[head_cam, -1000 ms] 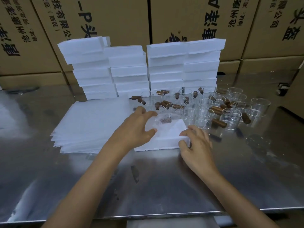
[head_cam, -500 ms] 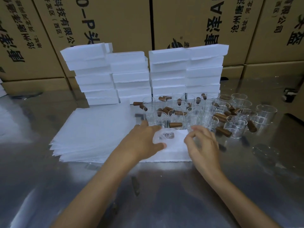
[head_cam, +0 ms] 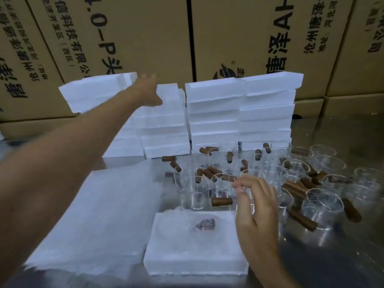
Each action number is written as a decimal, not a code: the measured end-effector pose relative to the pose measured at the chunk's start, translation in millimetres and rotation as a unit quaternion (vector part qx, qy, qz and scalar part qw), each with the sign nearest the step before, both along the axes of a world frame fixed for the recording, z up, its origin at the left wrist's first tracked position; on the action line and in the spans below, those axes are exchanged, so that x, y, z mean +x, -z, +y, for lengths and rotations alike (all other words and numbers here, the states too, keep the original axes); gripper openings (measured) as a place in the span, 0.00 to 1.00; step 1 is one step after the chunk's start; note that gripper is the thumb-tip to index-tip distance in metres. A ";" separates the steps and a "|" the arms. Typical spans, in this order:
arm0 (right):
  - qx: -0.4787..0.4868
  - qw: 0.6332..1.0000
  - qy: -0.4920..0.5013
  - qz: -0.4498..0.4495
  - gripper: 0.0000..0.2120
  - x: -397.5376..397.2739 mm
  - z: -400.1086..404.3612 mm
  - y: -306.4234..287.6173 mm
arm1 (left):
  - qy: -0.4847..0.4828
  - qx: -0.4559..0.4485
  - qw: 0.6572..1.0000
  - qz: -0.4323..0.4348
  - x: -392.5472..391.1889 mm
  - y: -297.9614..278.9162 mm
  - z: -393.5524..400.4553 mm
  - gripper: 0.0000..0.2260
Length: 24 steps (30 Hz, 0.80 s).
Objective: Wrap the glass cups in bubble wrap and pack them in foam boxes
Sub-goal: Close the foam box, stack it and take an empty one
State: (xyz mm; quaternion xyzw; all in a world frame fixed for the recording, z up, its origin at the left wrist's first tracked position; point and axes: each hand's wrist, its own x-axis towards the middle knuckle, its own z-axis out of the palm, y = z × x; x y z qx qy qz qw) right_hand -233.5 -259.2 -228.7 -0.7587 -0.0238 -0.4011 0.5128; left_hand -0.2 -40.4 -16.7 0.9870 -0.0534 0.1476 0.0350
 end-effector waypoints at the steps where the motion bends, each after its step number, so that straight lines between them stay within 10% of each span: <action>1: -0.005 1.000 0.010 0.005 0.09 2.5 -0.2 1.0 | -0.017 0.030 0.999 0.029 17.4 -2.5 2.0 0.43; 14: 0.005 0.999 0.032 0.005 0.11 13.8 -4.0 10.0 | 0.044 0.007 0.999 0.020 62.9 -12.0 18.5 0.36; 24: -0.014 1.000 0.018 0.020 0.09 -4.6 -10.0 7.2 | 0.033 0.085 0.969 -0.229 -64.7 -17.8 -9.8 0.26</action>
